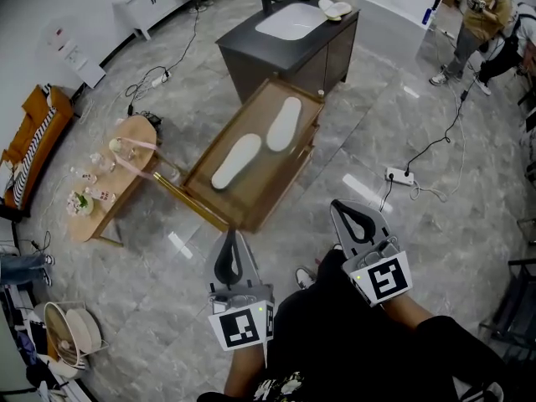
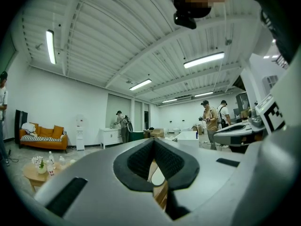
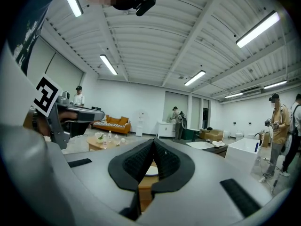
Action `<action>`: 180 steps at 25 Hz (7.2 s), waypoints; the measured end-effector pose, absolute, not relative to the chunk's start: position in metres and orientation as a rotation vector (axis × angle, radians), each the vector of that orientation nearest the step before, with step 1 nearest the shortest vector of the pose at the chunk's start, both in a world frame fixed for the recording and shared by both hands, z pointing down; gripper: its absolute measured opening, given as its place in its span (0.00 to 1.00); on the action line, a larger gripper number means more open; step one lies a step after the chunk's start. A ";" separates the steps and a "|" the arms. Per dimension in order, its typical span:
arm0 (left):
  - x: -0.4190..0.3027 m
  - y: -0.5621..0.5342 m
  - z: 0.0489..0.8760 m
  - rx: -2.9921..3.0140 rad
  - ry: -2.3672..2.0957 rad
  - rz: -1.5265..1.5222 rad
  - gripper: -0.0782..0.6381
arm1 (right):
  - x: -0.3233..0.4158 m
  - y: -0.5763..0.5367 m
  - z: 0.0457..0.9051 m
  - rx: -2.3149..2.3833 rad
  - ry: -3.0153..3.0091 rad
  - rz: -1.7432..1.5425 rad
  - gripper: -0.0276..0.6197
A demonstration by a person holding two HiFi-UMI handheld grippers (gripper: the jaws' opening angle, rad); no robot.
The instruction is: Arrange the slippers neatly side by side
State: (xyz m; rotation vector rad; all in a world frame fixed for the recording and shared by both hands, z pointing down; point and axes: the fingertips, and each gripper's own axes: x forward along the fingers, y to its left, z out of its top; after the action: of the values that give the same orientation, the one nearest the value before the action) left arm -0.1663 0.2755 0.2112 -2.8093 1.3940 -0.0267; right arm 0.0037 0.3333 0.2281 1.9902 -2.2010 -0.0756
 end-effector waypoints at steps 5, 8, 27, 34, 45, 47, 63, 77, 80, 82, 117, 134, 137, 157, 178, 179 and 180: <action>-0.172 0.276 0.214 -2.804 1.394 -0.053 0.11 | -0.001 0.336 0.231 2.006 -2.199 -0.021 0.04; -0.167 0.278 0.210 -2.797 1.387 -0.039 0.11 | 0.003 0.337 0.230 2.009 -2.194 -0.023 0.04; -0.153 0.255 0.211 -2.777 1.399 -0.049 0.11 | 0.019 0.308 0.237 1.985 -2.210 -0.040 0.04; -0.151 0.239 0.207 -2.760 1.407 -0.042 0.11 | 0.022 0.287 0.233 1.970 -2.222 -0.072 0.04; -0.145 0.208 0.212 -2.750 1.447 -0.071 0.11 | 0.032 0.253 0.234 1.937 -2.243 -0.072 0.04; -0.142 0.202 0.213 -2.750 1.450 -0.075 0.11 | 0.036 0.246 0.235 1.935 -2.247 -0.062 0.04; -0.108 0.135 0.204 -2.743 1.470 -0.087 0.11 | 0.067 0.174 0.224 1.913 -2.272 -0.028 0.04; -0.084 0.085 0.205 -2.660 1.630 -0.112 0.11 | 0.098 0.103 0.225 1.782 -2.376 -0.059 0.04; -0.078 0.074 0.205 -2.639 1.663 -0.113 0.11 | 0.106 0.090 0.225 1.756 -2.395 -0.065 0.04; -0.074 0.068 0.206 -2.622 1.685 -0.109 0.11 | 0.112 0.081 0.227 1.739 -2.408 -0.067 0.04; -0.070 0.054 0.226 -2.455 2.034 -0.121 0.11 | 0.136 0.027 0.246 1.506 -2.576 -0.051 0.04; -0.105 0.032 0.241 -2.425 2.104 -0.195 0.11 | 0.089 -0.009 0.259 1.349 -2.613 -0.023 0.04; -0.113 0.025 0.237 -2.421 2.104 -0.195 0.11 | 0.077 -0.016 0.254 1.337 -2.625 -0.014 0.04; -0.135 -0.018 0.230 -2.432 2.049 -0.129 0.11 | 0.044 -0.054 0.242 1.362 -2.634 -0.075 0.04; -0.141 -0.015 0.254 -2.287 2.238 -0.230 0.11 | 0.015 -0.076 0.275 1.071 -2.703 0.025 0.04; -0.142 -0.015 0.255 -2.267 2.258 -0.221 0.11 | 0.014 -0.077 0.278 1.050 -2.708 0.033 0.04; -0.143 -0.014 0.257 -2.256 2.275 -0.217 0.11 | 0.014 -0.077 0.281 1.030 -2.711 0.043 0.04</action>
State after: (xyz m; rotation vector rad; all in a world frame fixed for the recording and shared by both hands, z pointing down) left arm -0.1429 -0.0140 0.2566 -2.2565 2.2747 -0.2173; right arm 0.0139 -0.0767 0.2806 1.0300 -2.7106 0.0429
